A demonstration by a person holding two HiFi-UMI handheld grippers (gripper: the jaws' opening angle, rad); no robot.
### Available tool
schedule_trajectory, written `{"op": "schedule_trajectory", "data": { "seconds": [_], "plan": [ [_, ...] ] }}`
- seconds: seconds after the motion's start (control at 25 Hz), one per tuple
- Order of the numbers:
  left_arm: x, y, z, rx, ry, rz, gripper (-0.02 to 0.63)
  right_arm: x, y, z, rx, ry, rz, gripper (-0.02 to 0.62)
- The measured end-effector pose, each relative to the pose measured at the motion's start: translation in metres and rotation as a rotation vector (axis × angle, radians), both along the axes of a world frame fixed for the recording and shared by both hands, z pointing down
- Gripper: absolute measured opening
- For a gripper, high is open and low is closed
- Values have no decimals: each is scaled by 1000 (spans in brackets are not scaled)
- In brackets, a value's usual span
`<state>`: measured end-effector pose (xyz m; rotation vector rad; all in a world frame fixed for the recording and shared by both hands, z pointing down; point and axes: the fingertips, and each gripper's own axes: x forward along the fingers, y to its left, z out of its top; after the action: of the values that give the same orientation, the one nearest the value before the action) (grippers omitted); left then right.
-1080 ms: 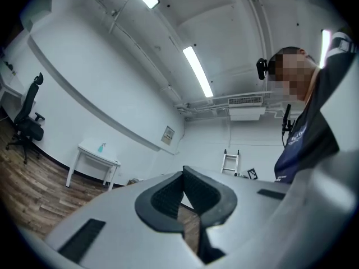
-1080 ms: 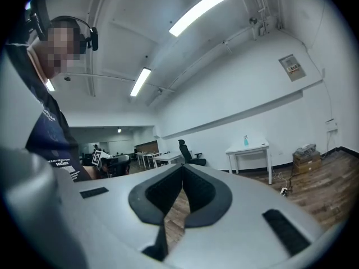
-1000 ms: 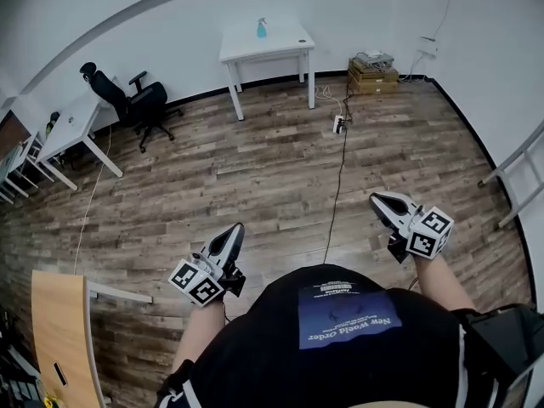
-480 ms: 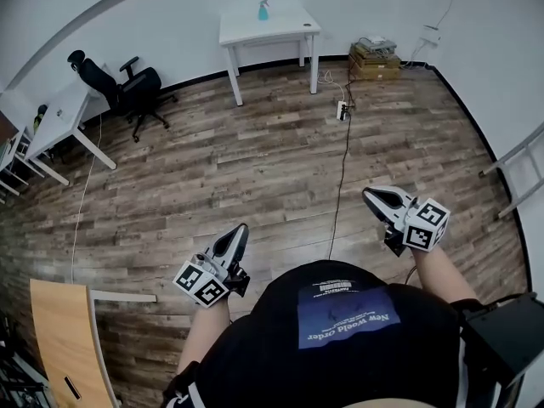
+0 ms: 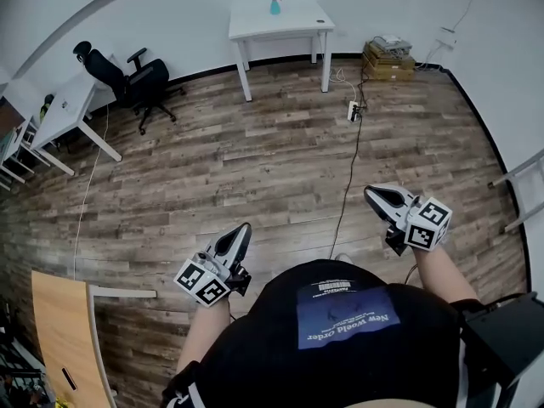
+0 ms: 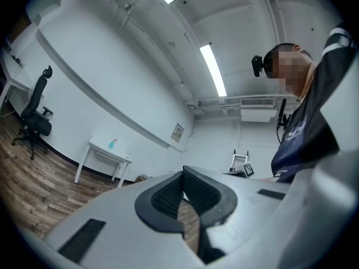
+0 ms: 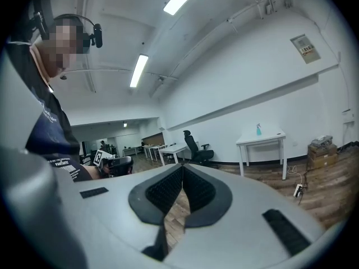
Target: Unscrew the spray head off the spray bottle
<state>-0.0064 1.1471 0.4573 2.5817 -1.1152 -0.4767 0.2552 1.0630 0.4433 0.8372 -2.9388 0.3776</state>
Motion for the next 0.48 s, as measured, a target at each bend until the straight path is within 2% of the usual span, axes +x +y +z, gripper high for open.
{"op": "schedule_trajectory", "data": {
  "seconds": [0.2, 0.48],
  "plan": [
    [25, -39, -3, -1, -20, -54, 2, 27, -51, 3, -2, -24, -37, -3],
    [90, -97, -24, 24, -32, -105, 2, 94, -122, -16, 23, -33, -72, -5]
  ]
}}
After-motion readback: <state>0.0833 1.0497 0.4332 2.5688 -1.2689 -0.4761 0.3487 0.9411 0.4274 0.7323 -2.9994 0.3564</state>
